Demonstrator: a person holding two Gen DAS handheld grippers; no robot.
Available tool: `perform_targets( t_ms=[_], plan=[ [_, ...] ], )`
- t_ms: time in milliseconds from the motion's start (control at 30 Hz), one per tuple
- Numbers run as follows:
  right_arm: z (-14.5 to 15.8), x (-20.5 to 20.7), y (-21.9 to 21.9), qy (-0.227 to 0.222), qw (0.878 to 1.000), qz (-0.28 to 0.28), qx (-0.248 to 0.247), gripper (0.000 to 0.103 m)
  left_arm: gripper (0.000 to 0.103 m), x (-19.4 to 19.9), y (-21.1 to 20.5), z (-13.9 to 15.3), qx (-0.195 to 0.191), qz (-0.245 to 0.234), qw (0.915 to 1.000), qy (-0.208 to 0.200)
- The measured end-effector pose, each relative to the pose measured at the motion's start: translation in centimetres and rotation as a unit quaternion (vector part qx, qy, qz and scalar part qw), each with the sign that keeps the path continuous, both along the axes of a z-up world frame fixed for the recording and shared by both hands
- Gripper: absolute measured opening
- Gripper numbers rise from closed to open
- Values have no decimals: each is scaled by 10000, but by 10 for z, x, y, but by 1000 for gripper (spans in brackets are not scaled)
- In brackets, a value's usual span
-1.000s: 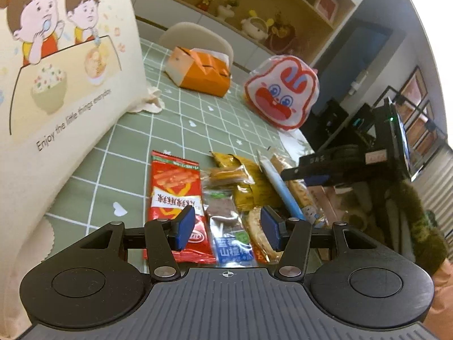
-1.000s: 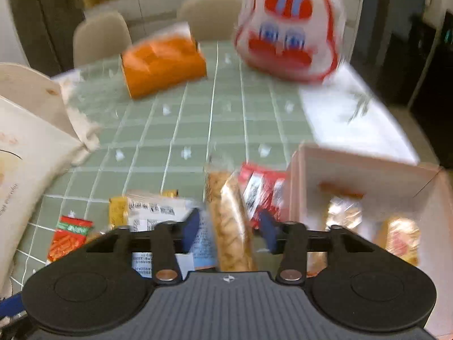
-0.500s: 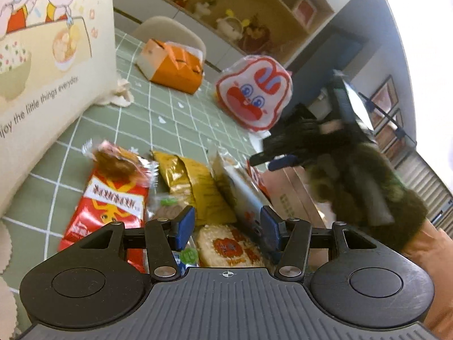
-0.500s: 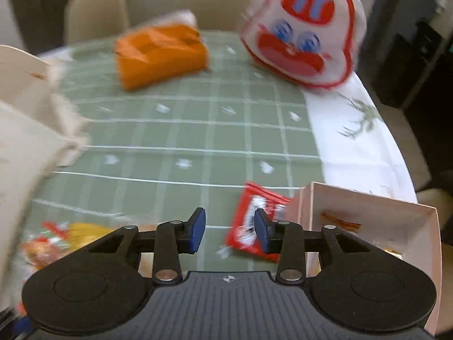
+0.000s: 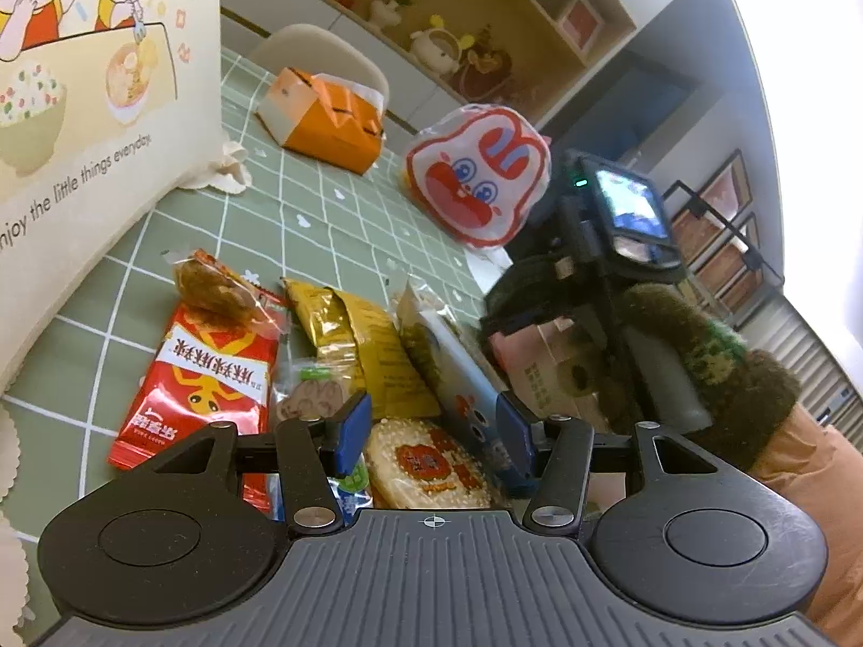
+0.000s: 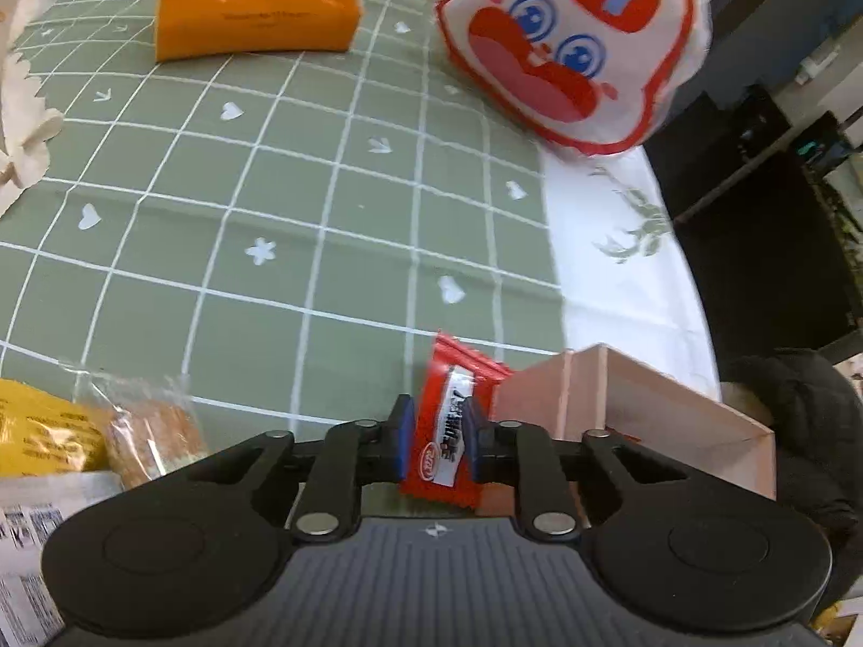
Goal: Organize snacks
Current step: 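Grasp the small red sachet with the right tool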
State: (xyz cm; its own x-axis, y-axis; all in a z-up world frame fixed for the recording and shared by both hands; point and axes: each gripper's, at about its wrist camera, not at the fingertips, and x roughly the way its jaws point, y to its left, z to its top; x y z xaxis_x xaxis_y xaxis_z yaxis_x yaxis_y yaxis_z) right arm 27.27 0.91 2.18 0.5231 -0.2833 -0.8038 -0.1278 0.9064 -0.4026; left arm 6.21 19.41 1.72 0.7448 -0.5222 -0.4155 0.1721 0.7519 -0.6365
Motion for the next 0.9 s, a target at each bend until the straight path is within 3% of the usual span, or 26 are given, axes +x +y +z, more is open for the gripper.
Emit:
perform_targets(
  t_ms=[167,367,567,733,900],
  plan=[
    [14,-7,-18,-87,9998,-114,142,11,56,2,-1,-2,35,-6,10000,78],
    [0,-4,-11,18,9998,-44,175,10,56,4,0,-5,38,10,9999,136],
    [-13,0,3,-82,9999,33,-70,3,54,5,2,-7,-2,26,9998,188],
    [7,-21,13,122,9961,407,770,1,49,6,2,-9,-13,16,9998,199],
    [26,-47,23,308,9843,770,1558,1,48,7,5,-11,-33,74,9997,231]
  ],
)
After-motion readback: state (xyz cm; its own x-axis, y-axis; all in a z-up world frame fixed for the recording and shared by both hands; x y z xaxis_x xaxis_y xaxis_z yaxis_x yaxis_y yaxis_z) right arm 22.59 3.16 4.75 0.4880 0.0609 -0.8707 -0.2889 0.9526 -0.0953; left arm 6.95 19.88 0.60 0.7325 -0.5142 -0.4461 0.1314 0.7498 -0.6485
